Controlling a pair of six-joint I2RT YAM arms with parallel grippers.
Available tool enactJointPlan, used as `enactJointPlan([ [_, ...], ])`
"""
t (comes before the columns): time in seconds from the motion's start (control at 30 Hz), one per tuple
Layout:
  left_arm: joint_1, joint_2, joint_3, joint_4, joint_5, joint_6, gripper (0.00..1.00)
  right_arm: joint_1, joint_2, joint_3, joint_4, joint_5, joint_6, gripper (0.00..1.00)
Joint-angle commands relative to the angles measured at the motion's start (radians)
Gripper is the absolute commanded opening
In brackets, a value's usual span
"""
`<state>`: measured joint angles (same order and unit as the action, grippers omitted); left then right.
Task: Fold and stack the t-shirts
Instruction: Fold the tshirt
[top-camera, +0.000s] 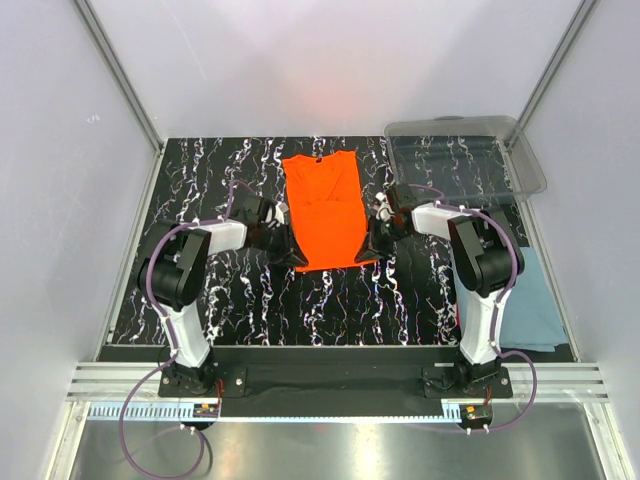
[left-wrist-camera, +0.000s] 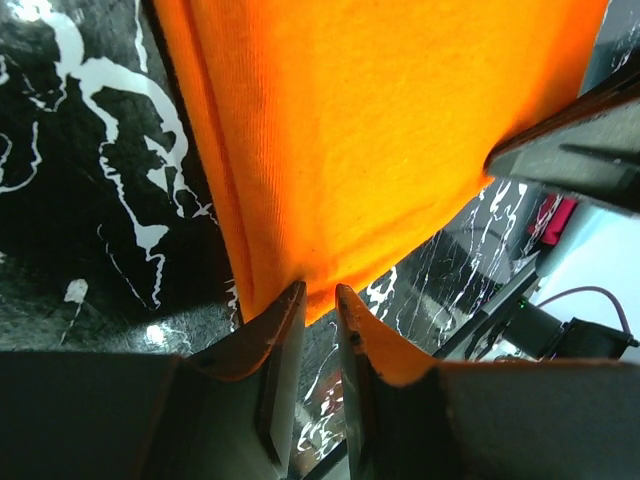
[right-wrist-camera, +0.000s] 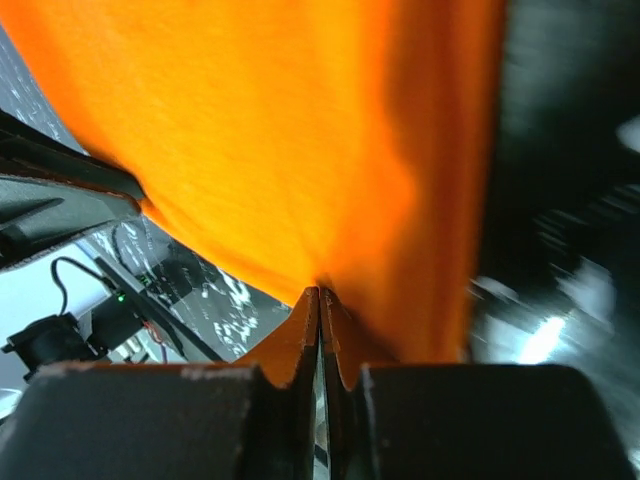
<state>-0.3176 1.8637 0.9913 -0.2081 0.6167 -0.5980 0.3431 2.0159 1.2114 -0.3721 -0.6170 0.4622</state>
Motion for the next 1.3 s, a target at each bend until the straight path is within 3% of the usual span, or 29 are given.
enactJointPlan([
  [0.0, 0.015, 0.018, -0.051, -0.016, -0.075, 0.086, 0.26, -0.049, -0.054, -0.053, -0.008, 0.109, -0.074, 0.08],
  [0.13, 0.026, 0.017, -0.074, -0.022, -0.078, 0.115, 0.26, -0.082, -0.101, -0.104, -0.028, 0.175, -0.100, 0.08],
  [0.43, 0.025, -0.018, -0.204, 0.012, -0.061, 0.122, 0.26, -0.096, -0.135, -0.173, -0.024, 0.158, -0.091, 0.10],
  [0.77, -0.015, -0.138, -0.436, 0.058, -0.072, -0.015, 0.25, -0.095, -0.273, -0.421, 0.078, 0.077, -0.036, 0.11],
  [0.93, -0.054, -0.406, -0.585, 0.045, -0.109, -0.120, 0.25, -0.067, -0.504, -0.630, 0.111, 0.025, 0.061, 0.15],
  [1.0, -0.076, -0.527, -0.631, -0.014, -0.130, -0.160, 0.28, -0.032, -0.641, -0.664, 0.070, 0.020, 0.137, 0.22],
  [1.03, -0.083, -0.648, -0.637, -0.043, -0.152, -0.173, 0.34, -0.030, -0.689, -0.677, 0.053, 0.039, 0.166, 0.33],
  [1.1, -0.098, -0.786, -0.642, -0.135, -0.173, -0.221, 0.41, -0.027, -0.834, -0.716, -0.014, 0.068, 0.258, 0.41],
  [1.13, -0.101, -0.910, -0.635, -0.198, -0.199, -0.241, 0.51, -0.026, -0.883, -0.736, -0.027, 0.091, 0.292, 0.49],
  [1.2, -0.106, -1.009, -0.638, -0.230, -0.210, -0.321, 0.67, -0.024, -1.003, -0.801, -0.036, 0.103, 0.400, 0.53],
  [1.27, -0.112, -1.130, -0.655, -0.249, -0.209, -0.412, 0.71, -0.015, -1.066, -0.840, -0.034, 0.092, 0.464, 0.55],
])
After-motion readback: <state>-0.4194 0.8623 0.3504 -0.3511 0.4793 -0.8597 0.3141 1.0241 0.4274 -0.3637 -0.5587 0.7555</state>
